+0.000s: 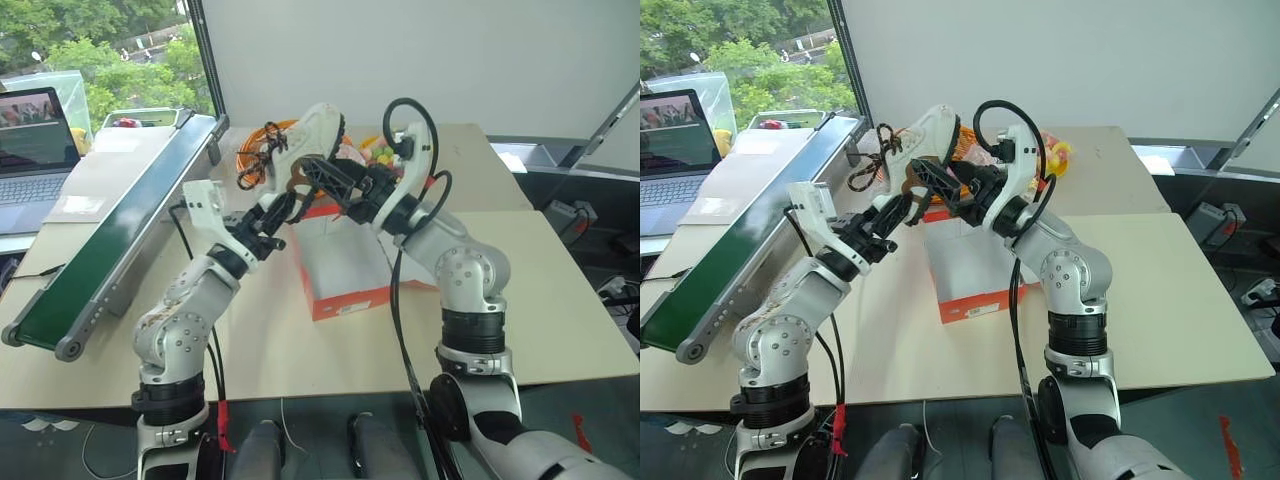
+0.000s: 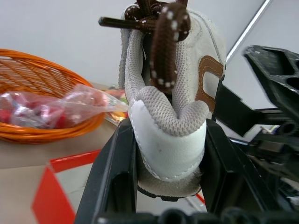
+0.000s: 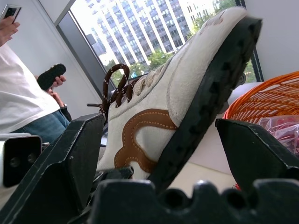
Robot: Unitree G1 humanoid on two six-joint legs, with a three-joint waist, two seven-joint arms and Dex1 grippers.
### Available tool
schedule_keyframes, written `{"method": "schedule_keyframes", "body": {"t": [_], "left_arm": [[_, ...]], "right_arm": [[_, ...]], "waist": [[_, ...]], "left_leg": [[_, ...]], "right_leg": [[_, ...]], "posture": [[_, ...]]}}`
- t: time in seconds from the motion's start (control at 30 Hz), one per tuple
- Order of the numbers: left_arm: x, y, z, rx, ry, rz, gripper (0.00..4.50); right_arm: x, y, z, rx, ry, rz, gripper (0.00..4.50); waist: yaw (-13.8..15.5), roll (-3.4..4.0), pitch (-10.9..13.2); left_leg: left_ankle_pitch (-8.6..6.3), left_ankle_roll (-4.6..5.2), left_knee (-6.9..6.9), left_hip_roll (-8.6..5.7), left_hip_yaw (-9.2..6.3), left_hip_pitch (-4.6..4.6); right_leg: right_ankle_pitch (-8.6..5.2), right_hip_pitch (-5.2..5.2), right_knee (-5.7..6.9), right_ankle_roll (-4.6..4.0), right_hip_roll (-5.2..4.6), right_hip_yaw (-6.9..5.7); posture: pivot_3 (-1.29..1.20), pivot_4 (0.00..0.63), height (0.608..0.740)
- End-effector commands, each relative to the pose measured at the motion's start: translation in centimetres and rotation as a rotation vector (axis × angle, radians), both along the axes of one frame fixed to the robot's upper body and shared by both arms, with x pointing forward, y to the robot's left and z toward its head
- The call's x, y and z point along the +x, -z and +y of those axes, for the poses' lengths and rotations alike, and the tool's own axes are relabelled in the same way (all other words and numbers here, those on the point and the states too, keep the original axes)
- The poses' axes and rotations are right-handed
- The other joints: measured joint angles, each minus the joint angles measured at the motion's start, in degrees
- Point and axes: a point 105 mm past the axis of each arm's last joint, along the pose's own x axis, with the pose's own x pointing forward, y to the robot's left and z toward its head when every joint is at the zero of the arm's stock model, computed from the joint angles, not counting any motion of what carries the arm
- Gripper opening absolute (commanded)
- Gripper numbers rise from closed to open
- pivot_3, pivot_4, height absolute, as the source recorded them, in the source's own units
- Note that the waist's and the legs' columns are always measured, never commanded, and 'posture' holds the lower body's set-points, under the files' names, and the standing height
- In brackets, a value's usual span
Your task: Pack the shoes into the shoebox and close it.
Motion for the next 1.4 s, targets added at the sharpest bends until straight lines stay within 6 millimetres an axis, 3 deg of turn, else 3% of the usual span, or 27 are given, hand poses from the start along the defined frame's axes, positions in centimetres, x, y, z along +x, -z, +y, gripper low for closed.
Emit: {"method": "schedule_keyframes", "body": {"t": [0.03, 0.07, 0.2, 0.4, 0.5, 0.57, 0.6, 0.77, 0.9, 1.1, 1.4], "left_arm": [[-1.6, -1.0, -1.3, 0.007, 0.057, -0.057, 1.44], [-1.8, -0.6, -1.5, 0.022, 0.065, -0.049, 1.44], [-2.4, -0.3, -2.1, 0.002, 0.087, -0.033, 1.41], [-2.3, -0.1, -1.6, 0.024, 0.074, -0.020, 1.41], [-3.3, -0.5, -1.8, -0.040, 0.180, -0.011, 2.45], [-3.7, -0.1, -1.6, 0.007, 0.198, -0.001, 3.22], [-3.9, 0.1, -1.0, 0.024, 0.204, 0.013, 3.56], [-4.1, 1.1, 2.0, 0.104, 0.167, 0.051, 3.57], [-3.3, 1.8, 6.0, 0.162, 0.026, 0.079, 3.57], [-3.2, 1.0, 5.0, 0.084, 0.047, 0.046, 3.57], [-3.4, 0.5, 3.8, 0.072, 0.061, 0.023, 3.57]], "right_arm": [[0.0, -2.1, -0.3, 0.046, 0.013, -0.062, 4.50], [0.1, -2.1, -0.4, 0.053, 0.020, -0.058, 4.50], [0.5, -2.4, -0.7, 0.086, 0.037, -0.046, 3.45], [0.2, -2.6, -0.5, 0.098, 0.013, -0.046, 1.55], [0.0, -2.7, -0.3, 0.099, -0.002, -0.052, 0.86], [0.0, -2.7, -0.2, 0.093, -0.004, -0.055, 0.48], [0.1, -2.7, -0.2, 0.085, -0.003, -0.058, 0.46], [0.5, -2.7, -0.7, 0.050, 0.035, -0.069, 0.44], [3.5, -0.8, -3.3, -0.309, 0.263, -0.085, 0.44], [6.4, 4.2, -5.1, -0.631, 0.271, -0.048, 0.44], [7.7, 8.4, -4.9, -0.813, 0.186, 0.029, 0.44]], "waist": [[-0.09, 0.00, 0.00], [-0.12, 0.00, 0.00], [0.01, 0.01, 0.00], [0.07, 0.01, 0.00], [0.09, 0.02, 0.01], [0.00, 0.02, 0.01], [-0.09, 0.02, 0.01], [-0.39, 0.06, 0.03], [-0.30, 0.09, 0.05], [0.18, 0.08, 0.05], [-0.10, 0.08, 0.06]], "left_leg": [[0.00, 0.00, 0.00, 0.00, 0.01, 0.01], [0.00, 0.00, 0.00, 0.01, 0.01, 0.02], [0.00, 0.00, 0.00, 0.01, 0.01, 0.02], [0.00, 0.00, 0.00, 0.00, 0.01, -0.01], [0.00, 0.00, 0.00, 0.01, 0.01, 0.00], [0.00, 0.00, 0.00, 0.01, 0.01, 0.00], [0.00, 0.00, 0.00, 0.01, 0.01, 0.00], [0.00, 0.01, -0.02, 0.04, 0.01, 0.02], [0.00, 0.01, -0.02, 0.02, 0.02, 0.03], [0.00, 0.00, -0.09, 0.03, 0.05, -0.04], [-0.01, 0.01, -0.21, 0.03, 0.06, -0.11]], "right_leg": [[0.00, 0.01, 0.00, 0.00, 0.00, 0.00], [0.00, 0.02, 0.00, 0.00, 0.01, 0.01], [0.00, 0.02, -0.03, 0.00, 0.02, 0.01], [0.00, 0.03, -0.08, 0.00, 0.02, 0.01], [0.00, 0.03, -0.08, 0.00, 0.02, 0.01], [-0.01, 0.03, -0.08, 0.01, 0.02, 0.01], [-0.01, 0.03, -0.08, 0.01, 0.03, 0.01], [-0.02, 0.02, -0.06, 0.00, 0.06, 0.01], [-0.02, 0.03, -0.10, 0.00, 0.04, 0.01], [0.00, 0.15, -0.52, 0.01, 0.02, -0.04], [0.03, 0.01, -0.54, 0.00, 0.01, 0.01]], "posture": [[0.00, 0.150, 0.740], [0.00, 0.150, 0.740], [0.00, 0.150, 0.740], [0.00, 0.150, 0.740], [0.00, 0.150, 0.740], [0.00, 0.150, 0.740], [0.00, 0.150, 0.740], [0.00, 0.150, 0.740], [0.00, 0.150, 0.740], [0.00, 0.150, 0.740], [0.00, 0.150, 0.740]]}}
